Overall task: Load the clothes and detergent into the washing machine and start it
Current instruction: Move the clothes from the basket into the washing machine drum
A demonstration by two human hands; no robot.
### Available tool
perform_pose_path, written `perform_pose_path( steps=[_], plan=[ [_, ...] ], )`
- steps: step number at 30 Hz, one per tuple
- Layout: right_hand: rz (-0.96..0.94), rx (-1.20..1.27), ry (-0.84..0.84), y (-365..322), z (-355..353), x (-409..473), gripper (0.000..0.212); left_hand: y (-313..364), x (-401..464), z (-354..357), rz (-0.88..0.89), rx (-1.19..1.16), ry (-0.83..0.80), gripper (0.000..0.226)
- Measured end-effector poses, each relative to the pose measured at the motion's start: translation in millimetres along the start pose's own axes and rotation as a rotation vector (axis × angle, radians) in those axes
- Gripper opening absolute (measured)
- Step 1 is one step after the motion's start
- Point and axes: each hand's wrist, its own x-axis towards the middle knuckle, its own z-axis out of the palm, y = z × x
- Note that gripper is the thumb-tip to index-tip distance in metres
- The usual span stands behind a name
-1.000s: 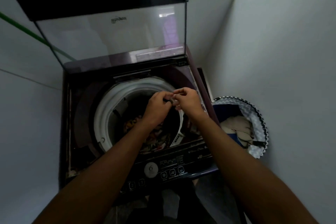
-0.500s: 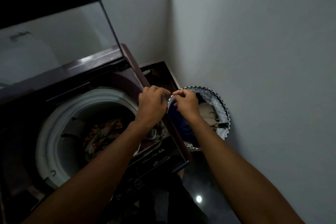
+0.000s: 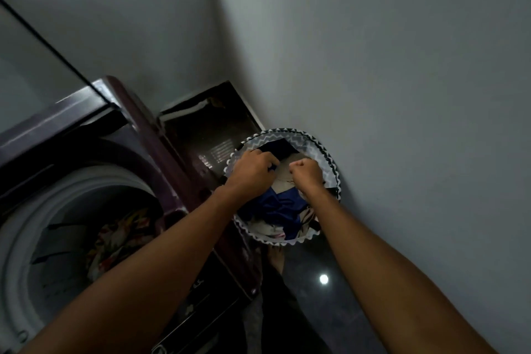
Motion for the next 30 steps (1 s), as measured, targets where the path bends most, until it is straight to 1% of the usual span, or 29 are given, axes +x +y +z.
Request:
perform_pose_path(
  steps=[4, 6, 8, 10, 14, 15, 17, 18, 19, 21, 24, 25, 27, 28, 30],
  plan=[
    [0.076, -0.117, -0.019, 15, -2, 34, 0.035, 2, 27, 26, -0.058, -0.024, -0.092, 0.030],
    [0.109, -0.211, -0.001, 22, 2, 47, 0.025, 1, 37, 35, -0.078, -0.037, -0.120, 0.031],
    [0.094, -0.287, -0.001, 31, 13, 64, 0.010, -3, 47, 43, -0.103, -0.037, -0.135, 0.034],
    [0.075, -0.387, -0.005, 31, 15, 65, 0.014, -7, 52, 48, -0.131, -0.036, -0.145, 0.039],
    [0.110, -0.393, -0.079, 40, 17, 75, 0.013, -12, 54, 58, -0.152, -0.028, -0.193, 0.042],
    [0.128, -0.369, -0.069, 47, 18, 79, 0.024, -14, 53, 60, -0.146, -0.023, -0.193, 0.042],
    [0.117, -0.411, -0.069, 62, 27, 87, 0.063, -16, 49, 63, -0.138, -0.022, -0.167, 0.042],
    [0.075, -0.473, -0.060, 67, 30, 88, 0.070, -18, 48, 64, -0.139, -0.017, -0.154, 0.042],
    [0.020, -0.555, -0.047, 72, 33, 88, 0.068, -20, 46, 65, -0.138, -0.011, -0.143, 0.042],
    [-0.044, -0.601, -0.033, 78, 37, 92, 0.055, -23, 44, 67, -0.133, 0.007, -0.135, 0.043],
    [-0.143, -0.749, -0.098, 84, 34, 96, 0.050, -24, 44, 68, -0.134, 0.008, -0.139, 0.044],
    [-0.162, -0.783, -0.146, 85, 32, 97, 0.046, -23, 43, 68, -0.132, 0.007, -0.140, 0.044],
    [-0.178, -0.784, -0.173, 77, 30, 94, 0.033, -19, 42, 67, -0.117, 0.010, -0.136, 0.044],
    [-0.192, -0.750, -0.158, 69, 27, 89, 0.029, -16, 41, 65, -0.109, 0.006, -0.128, 0.044],
    [-0.213, -0.676, -0.115, 51, 21, 79, 0.032, -12, 39, 61, -0.101, -0.018, -0.128, 0.043]
  ],
)
